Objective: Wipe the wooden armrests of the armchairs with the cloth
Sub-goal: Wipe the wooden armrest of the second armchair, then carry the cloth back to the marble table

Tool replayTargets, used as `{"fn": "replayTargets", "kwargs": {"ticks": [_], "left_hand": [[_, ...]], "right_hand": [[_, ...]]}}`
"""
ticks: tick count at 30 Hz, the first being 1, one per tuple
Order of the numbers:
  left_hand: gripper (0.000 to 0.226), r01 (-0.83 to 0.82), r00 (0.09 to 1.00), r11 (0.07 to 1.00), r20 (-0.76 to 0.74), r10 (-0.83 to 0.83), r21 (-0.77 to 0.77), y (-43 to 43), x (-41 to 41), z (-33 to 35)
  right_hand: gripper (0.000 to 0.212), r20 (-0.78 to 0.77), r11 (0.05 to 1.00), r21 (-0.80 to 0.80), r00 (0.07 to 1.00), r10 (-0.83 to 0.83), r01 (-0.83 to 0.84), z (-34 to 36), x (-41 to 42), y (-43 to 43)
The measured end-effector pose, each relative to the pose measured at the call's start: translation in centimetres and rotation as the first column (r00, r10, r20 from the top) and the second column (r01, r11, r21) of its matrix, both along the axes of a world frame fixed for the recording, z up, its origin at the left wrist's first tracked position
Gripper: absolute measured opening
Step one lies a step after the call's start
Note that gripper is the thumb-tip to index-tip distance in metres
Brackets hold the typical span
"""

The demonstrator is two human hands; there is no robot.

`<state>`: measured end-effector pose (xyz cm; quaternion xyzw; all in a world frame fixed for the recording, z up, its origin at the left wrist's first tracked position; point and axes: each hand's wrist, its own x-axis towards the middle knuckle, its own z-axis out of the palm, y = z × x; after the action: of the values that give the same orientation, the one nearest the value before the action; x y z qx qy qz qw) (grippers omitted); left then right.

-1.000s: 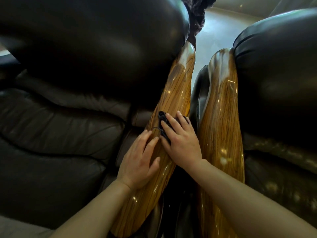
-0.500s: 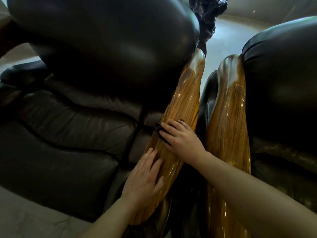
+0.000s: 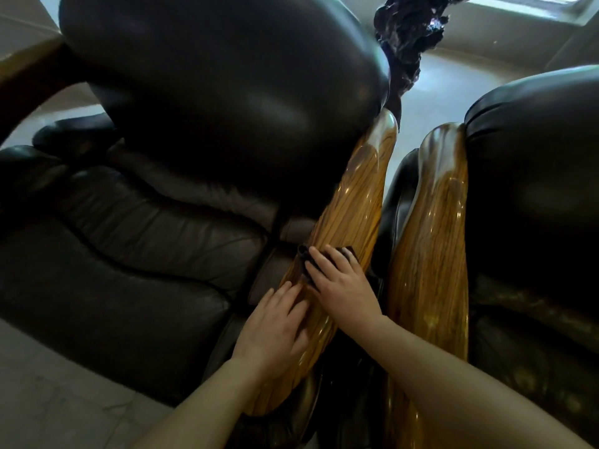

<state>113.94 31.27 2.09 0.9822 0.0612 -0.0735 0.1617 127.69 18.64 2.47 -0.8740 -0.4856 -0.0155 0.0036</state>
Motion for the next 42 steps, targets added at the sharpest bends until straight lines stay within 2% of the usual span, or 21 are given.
{"fn": "replayTargets", "kwargs": {"ticks": [5,8,11,14,20,26,35,42], "left_hand": [[0.064,-0.128,0.99,0.991,-0.06,0.13,0.025,0.9,-1.9,1.9],[0.066,-0.174,0.98,0.984,-0.086,0.177,0.042,1.5,-2.8,4.0],[0.069,-0.242,0.962,0.97,-0.119,0.244,0.027,1.9,-3.5,7.2],[0.073,-0.274,0.953,0.961,-0.13,0.275,0.026,2.1,-3.7,10.6],[0.071,-0.33,0.939,0.942,-0.079,0.334,0.059,-0.3,-6.4,16.5],[0.069,-0.427,0.902,0.902,-0.049,0.43,0.055,-3.7,-12.0,20.0],[0.077,-0.615,0.787,0.782,0.014,0.617,0.103,-5.6,-22.2,23.2],[0.067,-0.719,0.693,0.684,0.057,0.719,0.118,-7.3,-33.2,25.4]], "right_hand": [[0.054,-0.052,0.977,-0.136,0.986,0.158,-0.164,1.7,-1.6,-1.6],[0.044,-0.115,0.972,-0.175,0.984,0.139,-0.157,4.2,-1.5,-1.0],[0.03,-0.266,0.998,-0.06,0.964,-0.005,-0.012,8.4,-1.0,-0.2],[0.023,-0.311,0.994,0.069,0.948,-0.063,0.089,12.7,-0.9,-0.1],[0.029,-0.291,0.978,0.184,0.956,-0.043,0.1,20.0,-3.4,-1.9],[0.03,-0.402,0.962,0.238,0.915,-0.028,0.134,24.9,-7.8,-3.8],[0.034,-0.391,0.952,0.305,0.913,0.115,0.01,29.9,-15.4,-3.1],[0.03,-0.421,0.957,0.279,0.885,0.201,-0.085,31.7,-24.2,-2.6]]}}
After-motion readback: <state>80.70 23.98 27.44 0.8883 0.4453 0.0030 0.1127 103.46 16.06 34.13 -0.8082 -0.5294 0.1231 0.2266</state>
